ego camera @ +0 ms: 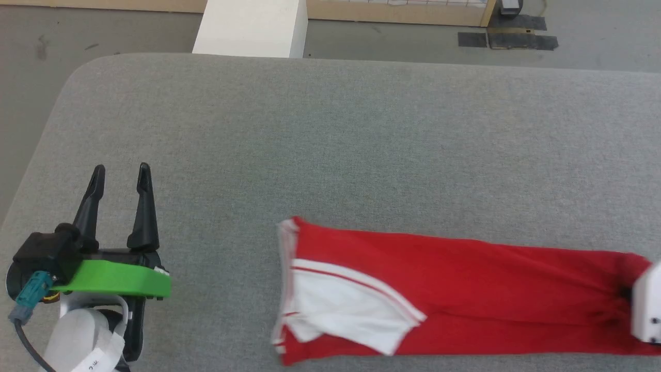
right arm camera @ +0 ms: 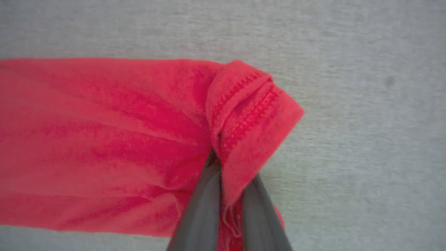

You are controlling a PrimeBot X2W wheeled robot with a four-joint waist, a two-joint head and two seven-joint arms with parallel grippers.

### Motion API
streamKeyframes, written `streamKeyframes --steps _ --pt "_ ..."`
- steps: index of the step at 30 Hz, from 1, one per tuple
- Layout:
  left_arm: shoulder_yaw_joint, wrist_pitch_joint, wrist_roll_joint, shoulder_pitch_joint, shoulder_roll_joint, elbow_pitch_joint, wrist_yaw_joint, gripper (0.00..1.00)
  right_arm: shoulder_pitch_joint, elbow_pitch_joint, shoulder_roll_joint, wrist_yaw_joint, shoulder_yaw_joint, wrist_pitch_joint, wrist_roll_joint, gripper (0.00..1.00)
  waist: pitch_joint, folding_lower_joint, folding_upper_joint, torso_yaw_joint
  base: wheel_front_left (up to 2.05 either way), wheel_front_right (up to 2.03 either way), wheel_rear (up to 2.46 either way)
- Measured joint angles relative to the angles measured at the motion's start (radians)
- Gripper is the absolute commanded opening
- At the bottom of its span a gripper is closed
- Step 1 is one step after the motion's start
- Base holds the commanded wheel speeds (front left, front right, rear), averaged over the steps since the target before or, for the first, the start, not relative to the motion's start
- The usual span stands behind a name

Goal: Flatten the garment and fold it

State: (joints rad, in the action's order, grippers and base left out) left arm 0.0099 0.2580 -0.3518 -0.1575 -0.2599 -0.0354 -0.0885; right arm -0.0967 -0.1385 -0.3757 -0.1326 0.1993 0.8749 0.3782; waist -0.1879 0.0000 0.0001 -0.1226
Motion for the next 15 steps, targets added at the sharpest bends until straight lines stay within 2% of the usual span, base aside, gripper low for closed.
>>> streamKeyframes --steps 6,9,15 --pt "0.004 0.0 0.008 0.005 0.014 -0.016 -0.009 1.0 -0.023 -0.043 -0.014 0.0 0.107 0.067 -0.147 0.0 0.008 0.0 0.0 0.004 0.0 0.0 0.0" --pt "0.003 0.0 0.009 0.01 0.019 -0.026 -0.012 1.0 -0.031 -0.037 -0.011 0.0 0.116 0.08 -0.197 0.0 0.018 0.0 0.0 0.002 0.0 0.0 0.0" --pt "0.006 0.0 0.01 0.041 0.024 -0.039 -0.018 1.0 -0.027 0.088 -0.02 0.0 -0.016 0.173 -0.194 0.0 0.055 0.0 0.0 0.005 0.0 0.0 0.0"
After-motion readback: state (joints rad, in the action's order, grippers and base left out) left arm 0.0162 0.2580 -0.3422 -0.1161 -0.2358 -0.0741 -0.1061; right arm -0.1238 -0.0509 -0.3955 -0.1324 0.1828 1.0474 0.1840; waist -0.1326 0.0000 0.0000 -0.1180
